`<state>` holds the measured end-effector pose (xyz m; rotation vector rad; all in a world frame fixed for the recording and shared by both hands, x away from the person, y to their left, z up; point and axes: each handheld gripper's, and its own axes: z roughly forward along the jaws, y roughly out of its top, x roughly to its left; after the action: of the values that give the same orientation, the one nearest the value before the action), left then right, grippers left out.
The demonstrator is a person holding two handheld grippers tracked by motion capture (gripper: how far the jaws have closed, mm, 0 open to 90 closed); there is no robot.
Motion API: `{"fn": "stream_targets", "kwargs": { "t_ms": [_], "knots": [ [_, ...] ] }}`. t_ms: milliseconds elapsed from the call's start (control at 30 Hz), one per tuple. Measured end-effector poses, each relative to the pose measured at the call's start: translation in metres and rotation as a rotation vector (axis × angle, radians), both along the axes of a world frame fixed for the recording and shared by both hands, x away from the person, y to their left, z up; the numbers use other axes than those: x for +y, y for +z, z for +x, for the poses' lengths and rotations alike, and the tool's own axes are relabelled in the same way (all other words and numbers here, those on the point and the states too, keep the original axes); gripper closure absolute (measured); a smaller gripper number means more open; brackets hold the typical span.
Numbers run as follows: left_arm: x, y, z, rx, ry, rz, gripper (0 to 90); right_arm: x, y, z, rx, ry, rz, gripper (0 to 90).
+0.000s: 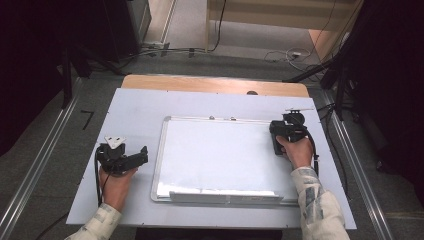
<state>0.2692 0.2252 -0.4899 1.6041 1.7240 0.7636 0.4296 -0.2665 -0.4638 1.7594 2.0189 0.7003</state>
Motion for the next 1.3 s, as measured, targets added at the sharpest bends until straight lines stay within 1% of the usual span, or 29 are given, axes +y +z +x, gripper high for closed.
{"fn": "stream_targets", "kwargs": {
  "t_ms": [100,200,300,333,367,400,467,533,633,733,800,867,1000,1167,1300],
  "knots": [
    [0.001,0.000,0.000,0.000,0.000,-0.001,4.6,-0.001,0.000,-0.002,-0.024,0.000,-0.009,26.6],
    [0.001,0.000,0.000,-0.001,0.002,-0.001,4.6,-0.002,0.003,-0.007,-0.064,-0.004,-0.011,26.1],
    [0.001,0.000,0.000,0.000,0.002,-0.001,4.6,-0.004,0.008,-0.012,-0.099,0.001,0.006,25.8],
    [0.001,0.000,0.000,0.001,0.002,-0.001,4.6,-0.004,0.009,-0.013,-0.103,0.012,0.020,25.5],
    [0.001,0.000,0.000,0.001,0.002,-0.002,4.6,-0.005,0.010,-0.016,-0.117,0.027,0.032,25.6],
    [0.001,0.000,0.000,0.001,0.003,-0.003,4.6,-0.004,0.010,-0.018,-0.123,0.031,0.030,25.5],
    [0.001,0.000,0.000,0.001,0.002,-0.002,4.6,-0.005,0.010,-0.021,-0.126,0.047,0.041,25.4],
    [0.001,0.001,-0.001,0.000,0.003,-0.001,4.6,-0.006,0.011,-0.024,-0.136,0.048,0.040,25.4],
    [0.002,0.001,-0.001,0.002,0.004,-0.002,4.6,-0.008,0.014,-0.029,-0.154,0.054,0.056,25.3],
    [0.002,0.001,-0.001,0.001,0.004,-0.003,4.6,-0.008,0.017,-0.034,-0.176,0.063,0.054,25.4],
    [0.002,0.000,-0.001,0.002,0.004,-0.002,4.6,-0.009,0.019,-0.038,-0.180,0.063,0.056,25.4],
    [0.002,0.001,-0.001,0.001,0.003,-0.003,4.6,-0.010,0.020,-0.043,-0.198,0.064,0.057,25.6],
    [0.002,0.001,-0.001,-0.002,0.005,-0.005,4.6,-0.014,0.022,-0.052,-0.209,0.072,0.066,25.5],
    [0.001,0.001,-0.001,-0.005,0.004,-0.006,4.6,-0.013,0.024,-0.064,-0.229,0.098,0.071,25.1],
    [0.001,0.001,-0.001,-0.007,0.004,-0.005,4.6,-0.013,0.023,-0.071,-0.237,0.113,0.065,24.8]
  ]
}}
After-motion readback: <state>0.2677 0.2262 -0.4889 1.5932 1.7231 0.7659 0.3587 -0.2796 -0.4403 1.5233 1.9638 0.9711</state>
